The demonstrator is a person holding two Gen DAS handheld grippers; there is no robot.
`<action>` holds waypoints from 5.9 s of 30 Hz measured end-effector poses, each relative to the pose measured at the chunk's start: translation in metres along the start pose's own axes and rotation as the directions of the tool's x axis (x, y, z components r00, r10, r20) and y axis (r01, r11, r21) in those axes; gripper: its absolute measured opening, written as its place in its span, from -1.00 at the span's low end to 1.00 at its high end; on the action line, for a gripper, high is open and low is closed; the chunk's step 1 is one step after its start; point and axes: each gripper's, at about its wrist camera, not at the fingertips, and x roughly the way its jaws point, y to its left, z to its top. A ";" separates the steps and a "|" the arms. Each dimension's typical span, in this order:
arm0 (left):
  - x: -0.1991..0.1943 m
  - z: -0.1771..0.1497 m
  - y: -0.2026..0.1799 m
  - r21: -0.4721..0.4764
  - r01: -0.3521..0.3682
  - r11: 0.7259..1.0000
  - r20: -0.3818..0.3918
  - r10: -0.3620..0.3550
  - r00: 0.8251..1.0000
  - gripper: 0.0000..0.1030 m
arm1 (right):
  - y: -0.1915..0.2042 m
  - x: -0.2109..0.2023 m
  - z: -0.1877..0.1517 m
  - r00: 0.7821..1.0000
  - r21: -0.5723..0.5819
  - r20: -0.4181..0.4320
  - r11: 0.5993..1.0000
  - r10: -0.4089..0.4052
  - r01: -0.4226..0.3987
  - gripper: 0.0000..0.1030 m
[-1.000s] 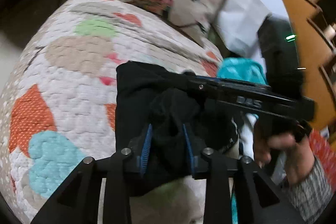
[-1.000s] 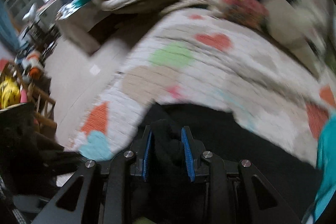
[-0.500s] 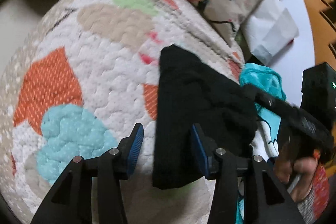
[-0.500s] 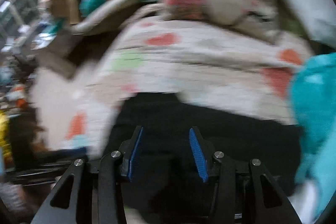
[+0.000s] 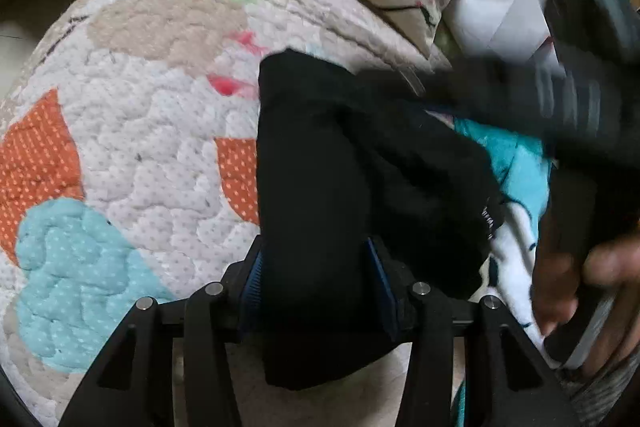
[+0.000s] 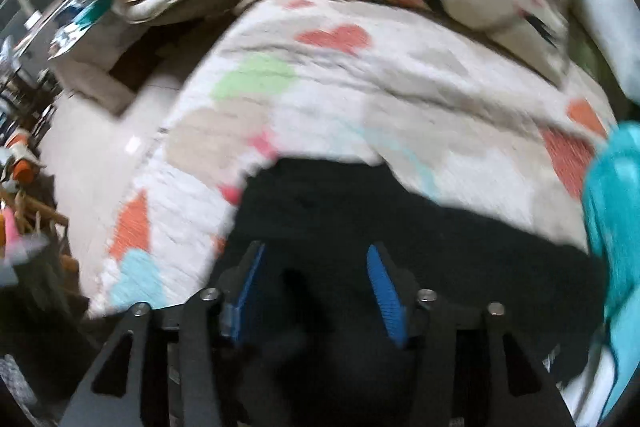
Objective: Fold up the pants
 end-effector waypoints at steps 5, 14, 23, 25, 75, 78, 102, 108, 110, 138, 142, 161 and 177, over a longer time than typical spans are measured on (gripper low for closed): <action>0.001 0.002 0.005 -0.021 -0.021 1.000 -0.039 0.020 0.999 -0.78 | 0.017 0.052 0.024 0.988 -0.023 -0.152 1.000 -0.006 0.002 0.27; -0.027 0.010 0.026 -0.117 0.003 0.993 -0.036 -0.007 0.999 -0.83 | 0.036 0.055 0.031 0.987 -0.034 -0.160 0.999 -0.027 0.022 -0.73; -0.077 0.017 0.082 -0.271 -0.067 0.960 0.044 0.082 0.996 -0.83 | 0.103 0.070 0.069 0.988 -0.108 -0.151 0.993 0.030 -0.046 -0.73; -0.084 0.016 0.095 -0.317 -0.085 0.945 0.049 0.105 0.993 -0.80 | 0.118 0.078 0.075 0.988 -0.121 -0.151 0.991 0.041 -0.059 -0.73; -0.077 0.053 -0.004 0.094 -0.211 0.973 0.179 0.192 0.965 -0.19 | -0.110 -0.032 -0.188 0.950 0.741 0.313 0.628 -0.008 -0.239 0.08; -0.048 0.074 -0.048 0.227 -0.179 0.957 0.131 0.152 0.980 -0.17 | -0.108 -0.022 -0.187 0.952 0.738 0.306 0.630 0.008 -0.243 0.08; 0.136 0.114 -0.178 0.582 -0.010 0.813 -0.202 0.156 0.967 -0.73 | -0.109 -0.015 -0.152 0.915 0.632 0.404 0.723 0.000 -0.279 -0.60; 0.058 0.132 -0.154 0.458 0.044 0.888 -0.136 0.021 0.990 -0.73 | -0.067 -0.049 -0.127 0.884 0.477 0.468 0.838 0.013 -0.265 -0.64; 0.029 0.140 -0.139 0.407 0.066 0.911 -0.103 -0.026 0.994 -0.73 | -0.047 -0.059 -0.117 0.879 0.411 0.477 0.878 0.024 -0.246 -0.65; -0.069 0.124 0.158 -0.409 0.131 0.903 0.056 -0.119 0.991 -0.49 | 0.182 0.031 -0.076 0.961 -0.283 0.276 0.955 -0.008 0.089 0.45; -0.077 0.121 0.165 -0.441 0.130 0.888 0.057 -0.117 0.991 -0.42 | 0.185 0.029 -0.083 0.963 -0.291 0.270 0.954 0.006 0.075 0.55; -0.131 0.119 0.132 -0.260 0.198 0.945 0.239 -0.136 0.961 -0.26 | 0.137 -0.026 -0.116 0.958 -0.181 0.280 0.983 0.068 -0.017 0.60; -0.060 0.106 0.134 -0.351 0.193 0.916 0.063 -0.183 0.981 -0.16 | 0.102 0.015 -0.099 0.968 -0.036 0.244 0.998 0.056 -0.048 0.62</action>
